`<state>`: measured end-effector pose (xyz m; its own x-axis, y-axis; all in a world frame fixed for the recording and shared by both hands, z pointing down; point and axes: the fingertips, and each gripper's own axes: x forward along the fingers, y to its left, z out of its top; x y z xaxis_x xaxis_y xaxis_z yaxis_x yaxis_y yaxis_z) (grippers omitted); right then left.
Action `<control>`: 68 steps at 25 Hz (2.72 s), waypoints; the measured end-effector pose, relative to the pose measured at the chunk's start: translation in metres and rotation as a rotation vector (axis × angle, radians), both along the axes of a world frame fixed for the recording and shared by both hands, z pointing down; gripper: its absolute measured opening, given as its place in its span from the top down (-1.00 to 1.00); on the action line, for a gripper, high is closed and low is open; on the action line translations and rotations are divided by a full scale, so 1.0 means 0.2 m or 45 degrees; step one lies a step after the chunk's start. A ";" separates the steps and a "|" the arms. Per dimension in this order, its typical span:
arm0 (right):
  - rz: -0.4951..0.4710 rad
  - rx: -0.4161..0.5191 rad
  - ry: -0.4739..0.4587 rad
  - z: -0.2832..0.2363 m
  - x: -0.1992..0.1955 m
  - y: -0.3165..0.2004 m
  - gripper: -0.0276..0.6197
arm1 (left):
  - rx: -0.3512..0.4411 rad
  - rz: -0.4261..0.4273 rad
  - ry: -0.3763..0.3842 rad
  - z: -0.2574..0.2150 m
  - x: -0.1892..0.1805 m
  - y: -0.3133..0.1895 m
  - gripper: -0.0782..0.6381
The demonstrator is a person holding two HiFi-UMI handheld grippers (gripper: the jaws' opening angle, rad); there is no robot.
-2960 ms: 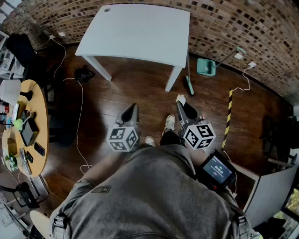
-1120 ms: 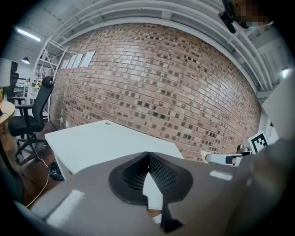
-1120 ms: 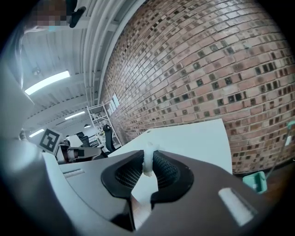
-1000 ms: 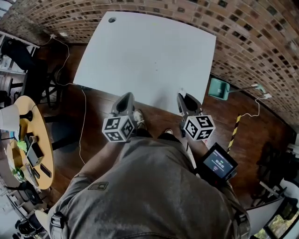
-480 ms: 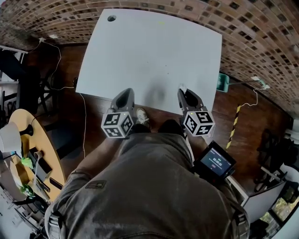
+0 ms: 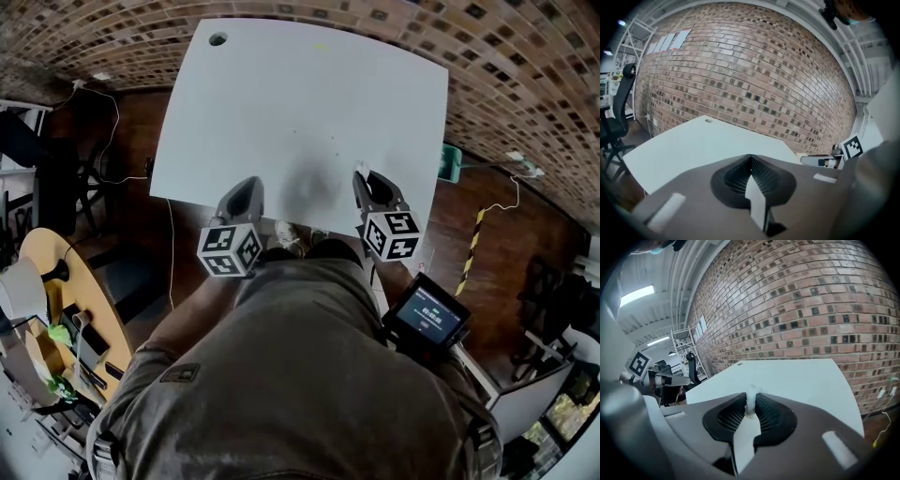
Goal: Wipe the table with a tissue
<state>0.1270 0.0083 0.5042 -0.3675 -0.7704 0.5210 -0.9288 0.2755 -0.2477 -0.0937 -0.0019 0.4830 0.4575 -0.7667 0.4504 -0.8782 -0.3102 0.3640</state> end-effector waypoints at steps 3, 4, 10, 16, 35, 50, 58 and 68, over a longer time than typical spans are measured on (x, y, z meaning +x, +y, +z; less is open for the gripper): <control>-0.025 -0.021 0.038 0.04 0.00 -0.06 0.69 | -0.013 -0.008 -0.018 0.02 -0.01 -0.03 0.78; -0.031 -0.029 0.048 0.06 0.01 -0.07 0.69 | -0.019 -0.011 -0.022 0.03 -0.02 -0.04 0.78; -0.036 -0.091 0.074 0.17 0.07 -0.15 0.69 | -0.077 -0.029 -0.046 0.11 0.00 -0.07 0.78; -0.055 -0.214 0.097 0.33 0.09 -0.18 0.69 | -0.150 -0.030 -0.077 0.22 0.01 -0.07 0.78; -0.233 -0.415 0.161 0.57 -0.05 -0.24 0.69 | -0.240 -0.127 -0.088 0.33 -0.07 -0.09 0.78; -0.412 -0.444 0.130 0.59 -0.31 -0.15 0.69 | -0.212 -0.169 -0.095 0.27 -0.13 -0.09 0.78; -0.344 -0.415 0.096 0.57 -0.17 -0.23 0.69 | -0.208 -0.152 -0.140 0.23 -0.07 -0.09 0.78; -0.213 -0.364 0.101 0.52 0.09 -0.40 0.69 | -0.209 -0.165 -0.143 0.23 -0.01 -0.17 0.78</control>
